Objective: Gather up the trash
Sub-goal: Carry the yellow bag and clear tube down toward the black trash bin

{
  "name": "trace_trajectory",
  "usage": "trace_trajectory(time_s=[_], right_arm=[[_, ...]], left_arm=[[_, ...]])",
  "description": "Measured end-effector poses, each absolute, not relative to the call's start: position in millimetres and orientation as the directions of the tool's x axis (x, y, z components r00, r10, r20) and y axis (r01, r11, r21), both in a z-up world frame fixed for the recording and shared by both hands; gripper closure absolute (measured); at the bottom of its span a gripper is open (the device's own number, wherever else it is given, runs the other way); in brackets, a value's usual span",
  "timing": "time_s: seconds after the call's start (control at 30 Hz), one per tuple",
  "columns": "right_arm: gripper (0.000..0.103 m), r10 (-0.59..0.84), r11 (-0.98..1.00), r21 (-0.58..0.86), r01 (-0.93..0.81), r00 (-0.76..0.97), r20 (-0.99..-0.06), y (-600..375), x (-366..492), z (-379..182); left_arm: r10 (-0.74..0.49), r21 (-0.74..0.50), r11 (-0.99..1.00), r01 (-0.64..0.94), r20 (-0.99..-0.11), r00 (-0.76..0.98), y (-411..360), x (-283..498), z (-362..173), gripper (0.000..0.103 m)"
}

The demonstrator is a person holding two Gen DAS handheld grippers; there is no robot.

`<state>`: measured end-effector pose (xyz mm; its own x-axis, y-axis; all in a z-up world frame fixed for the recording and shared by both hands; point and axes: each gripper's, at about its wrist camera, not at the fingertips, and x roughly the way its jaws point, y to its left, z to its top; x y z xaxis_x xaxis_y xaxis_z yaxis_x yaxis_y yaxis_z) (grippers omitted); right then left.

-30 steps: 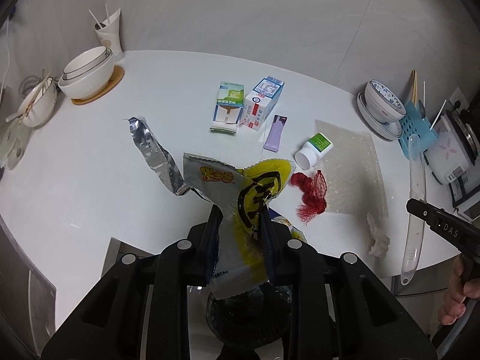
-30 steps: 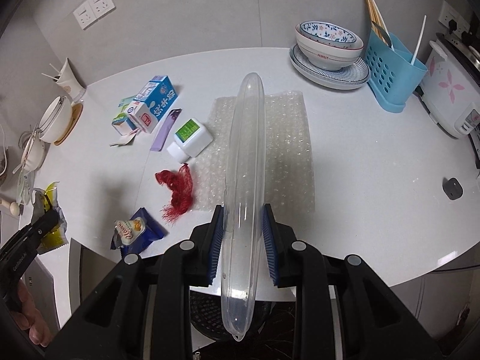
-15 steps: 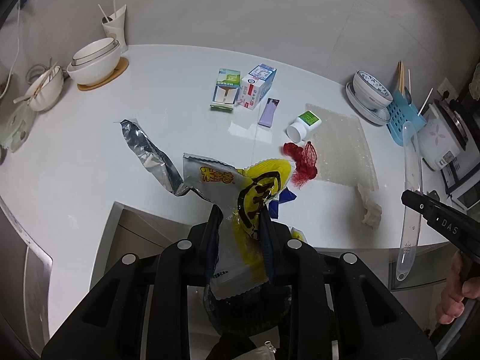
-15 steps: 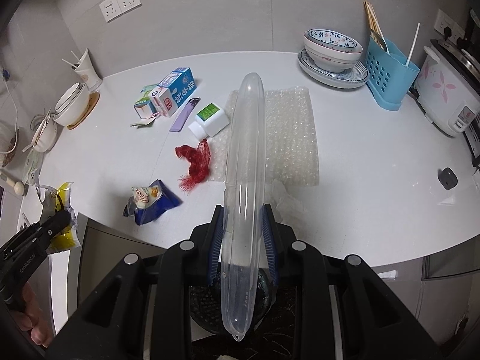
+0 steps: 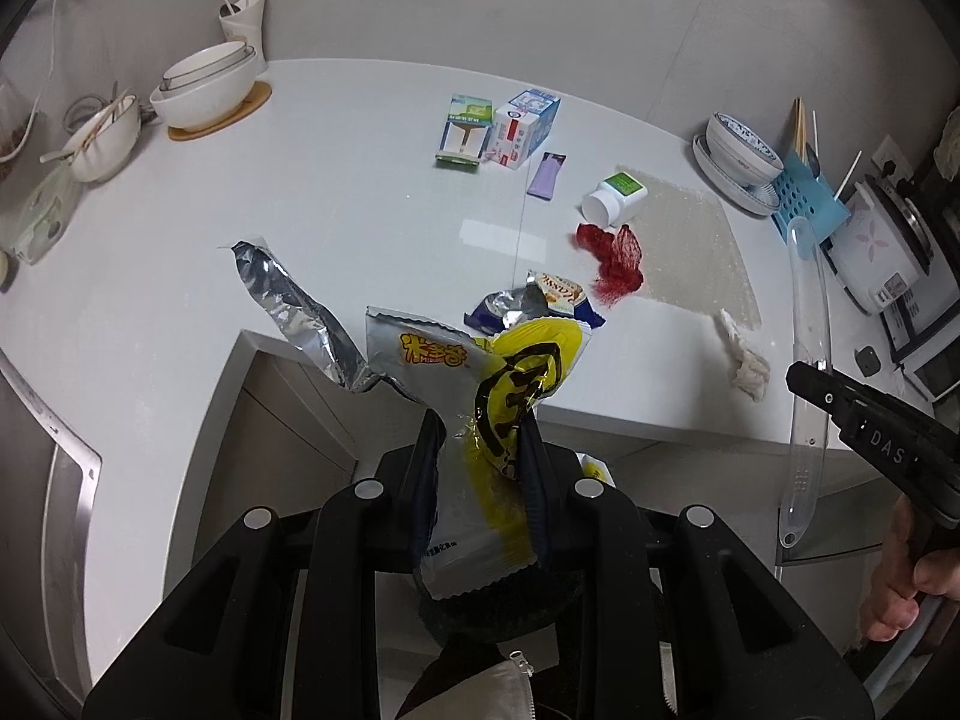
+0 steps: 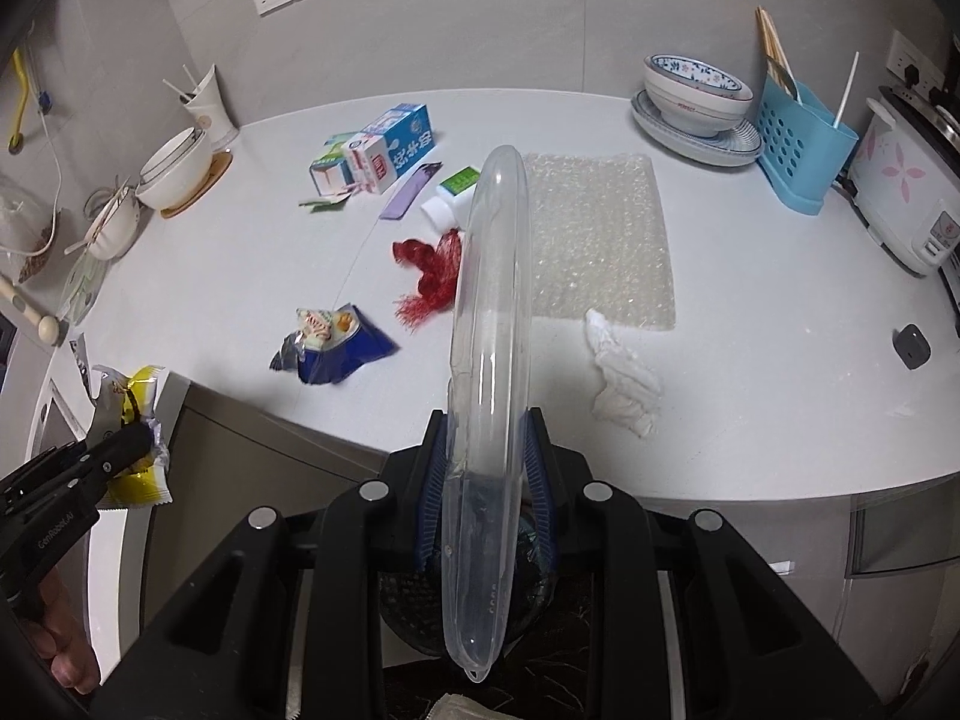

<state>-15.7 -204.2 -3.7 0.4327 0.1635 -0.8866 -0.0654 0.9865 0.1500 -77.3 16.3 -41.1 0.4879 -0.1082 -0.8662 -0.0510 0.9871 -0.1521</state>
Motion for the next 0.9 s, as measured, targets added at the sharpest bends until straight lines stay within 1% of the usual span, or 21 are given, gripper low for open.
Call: trace_trajectory(time_s=[0.43,0.53,0.9], right_arm=[[0.078,0.190,0.981,0.163,-0.101,0.415,-0.890,-198.6,-40.7,-24.2],[0.078,0.168,0.985,0.131,-0.115,0.422,-0.891,-194.5,-46.9,-30.7],[0.078,0.232,0.968,0.174,-0.180,0.382,-0.895,-178.3,-63.8,-66.9]], left_arm=[[-0.126,-0.168,0.984,-0.055,-0.886,0.446,14.5,-95.4,-76.7,0.079],[-0.130,-0.174,0.983,-0.063,-0.892,0.432,14.7,-98.3,-86.6,0.079],[-0.145,-0.183,0.981,-0.061,-0.908,0.393,8.6,-104.0,-123.5,0.079]])
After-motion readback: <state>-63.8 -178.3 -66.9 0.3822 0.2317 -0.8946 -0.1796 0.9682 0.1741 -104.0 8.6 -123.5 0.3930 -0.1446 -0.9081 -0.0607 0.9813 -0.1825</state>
